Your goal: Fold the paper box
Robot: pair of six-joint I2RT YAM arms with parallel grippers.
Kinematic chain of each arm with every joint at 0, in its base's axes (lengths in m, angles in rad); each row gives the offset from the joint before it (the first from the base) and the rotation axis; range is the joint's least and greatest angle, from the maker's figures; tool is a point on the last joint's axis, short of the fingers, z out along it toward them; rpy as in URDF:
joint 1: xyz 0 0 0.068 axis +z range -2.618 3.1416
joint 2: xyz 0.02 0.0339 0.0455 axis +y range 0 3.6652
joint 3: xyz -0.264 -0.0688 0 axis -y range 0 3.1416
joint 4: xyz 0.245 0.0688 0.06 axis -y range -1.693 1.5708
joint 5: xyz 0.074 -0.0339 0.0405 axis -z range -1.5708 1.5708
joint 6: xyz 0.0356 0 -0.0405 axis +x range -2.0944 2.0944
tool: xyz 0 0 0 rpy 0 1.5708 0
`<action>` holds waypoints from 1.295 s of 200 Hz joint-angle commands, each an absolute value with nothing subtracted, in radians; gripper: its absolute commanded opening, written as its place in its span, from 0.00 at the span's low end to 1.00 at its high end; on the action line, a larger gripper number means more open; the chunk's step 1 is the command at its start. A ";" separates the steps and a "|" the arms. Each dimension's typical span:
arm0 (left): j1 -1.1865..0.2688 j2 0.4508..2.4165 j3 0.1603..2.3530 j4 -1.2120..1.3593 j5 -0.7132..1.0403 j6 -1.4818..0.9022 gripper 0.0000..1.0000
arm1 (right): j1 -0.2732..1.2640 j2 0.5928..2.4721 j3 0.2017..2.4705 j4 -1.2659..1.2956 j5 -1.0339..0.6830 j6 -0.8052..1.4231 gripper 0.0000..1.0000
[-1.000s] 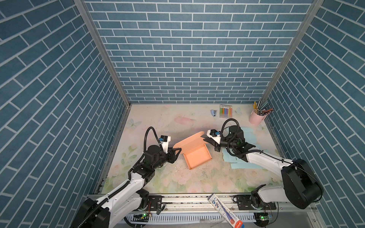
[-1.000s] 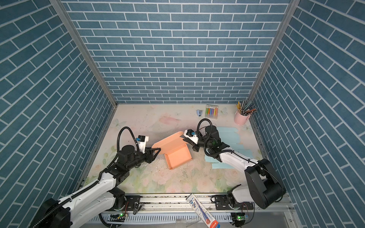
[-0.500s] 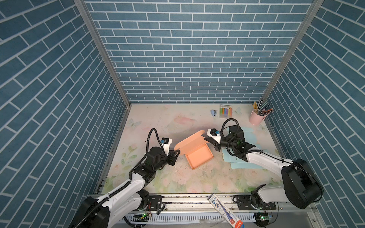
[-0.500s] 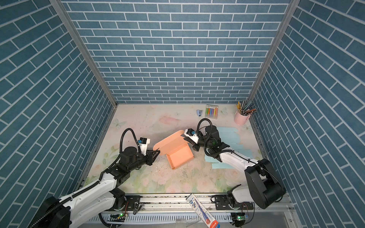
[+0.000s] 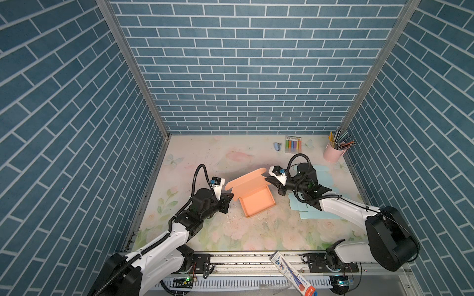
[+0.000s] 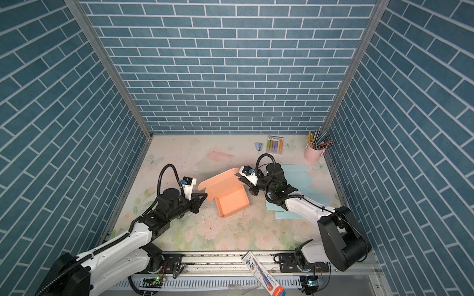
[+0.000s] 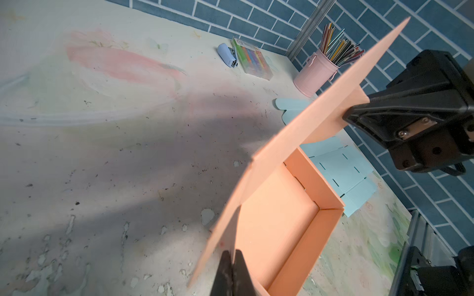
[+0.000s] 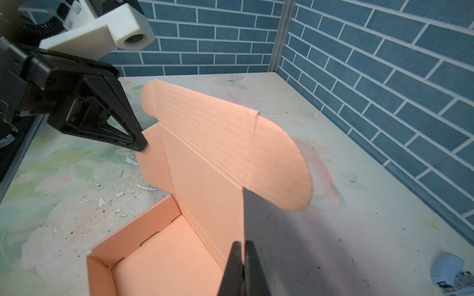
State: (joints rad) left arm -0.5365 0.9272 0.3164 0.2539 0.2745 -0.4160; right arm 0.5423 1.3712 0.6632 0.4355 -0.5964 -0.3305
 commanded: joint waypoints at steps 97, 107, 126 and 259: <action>-0.556 0.983 0.419 0.300 0.115 -0.392 0.00 | 0.724 1.452 0.671 0.556 -0.338 -0.115 0.22; -0.555 0.992 0.426 0.308 0.115 -0.384 0.00 | 0.741 1.461 0.680 0.543 -0.309 -0.120 0.26; -0.557 1.013 0.446 0.298 0.103 -0.371 0.00 | 0.759 1.461 0.683 0.530 -0.249 -0.111 0.29; -0.556 1.086 0.534 0.164 0.189 -0.259 0.00 | 0.716 1.284 0.573 0.512 -0.030 -0.106 0.32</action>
